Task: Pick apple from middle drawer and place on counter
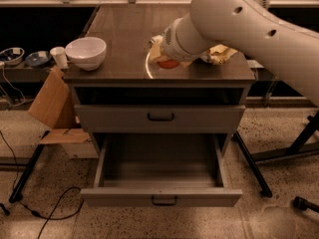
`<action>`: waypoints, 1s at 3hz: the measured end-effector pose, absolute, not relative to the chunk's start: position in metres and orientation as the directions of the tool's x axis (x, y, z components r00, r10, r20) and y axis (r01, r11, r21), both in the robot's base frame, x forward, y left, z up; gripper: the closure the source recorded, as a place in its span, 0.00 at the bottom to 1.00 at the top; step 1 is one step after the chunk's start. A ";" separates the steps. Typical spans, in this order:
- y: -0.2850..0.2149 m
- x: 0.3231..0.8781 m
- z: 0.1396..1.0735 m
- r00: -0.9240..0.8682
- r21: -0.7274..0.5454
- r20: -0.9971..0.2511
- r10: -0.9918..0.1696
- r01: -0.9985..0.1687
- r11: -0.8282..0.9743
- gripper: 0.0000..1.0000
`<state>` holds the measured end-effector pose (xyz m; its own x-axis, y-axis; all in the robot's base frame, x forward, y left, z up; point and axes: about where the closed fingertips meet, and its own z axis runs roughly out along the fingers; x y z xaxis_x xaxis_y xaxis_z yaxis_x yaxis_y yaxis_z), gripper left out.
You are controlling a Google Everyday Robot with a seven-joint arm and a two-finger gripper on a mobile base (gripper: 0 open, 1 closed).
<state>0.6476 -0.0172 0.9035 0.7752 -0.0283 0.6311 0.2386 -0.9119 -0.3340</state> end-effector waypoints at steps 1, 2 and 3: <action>-0.001 0.676 0.884 0.784 -0.355 0.617 -0.074 0.193 -0.915 1.00; 0.009 0.692 0.872 0.792 -0.364 0.604 -0.090 0.173 -0.915 1.00; 0.015 0.707 0.862 0.794 -0.373 0.596 -0.119 0.142 -0.917 1.00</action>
Offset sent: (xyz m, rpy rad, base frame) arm 0.0638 0.0350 -0.0433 0.0339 0.0479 -0.0821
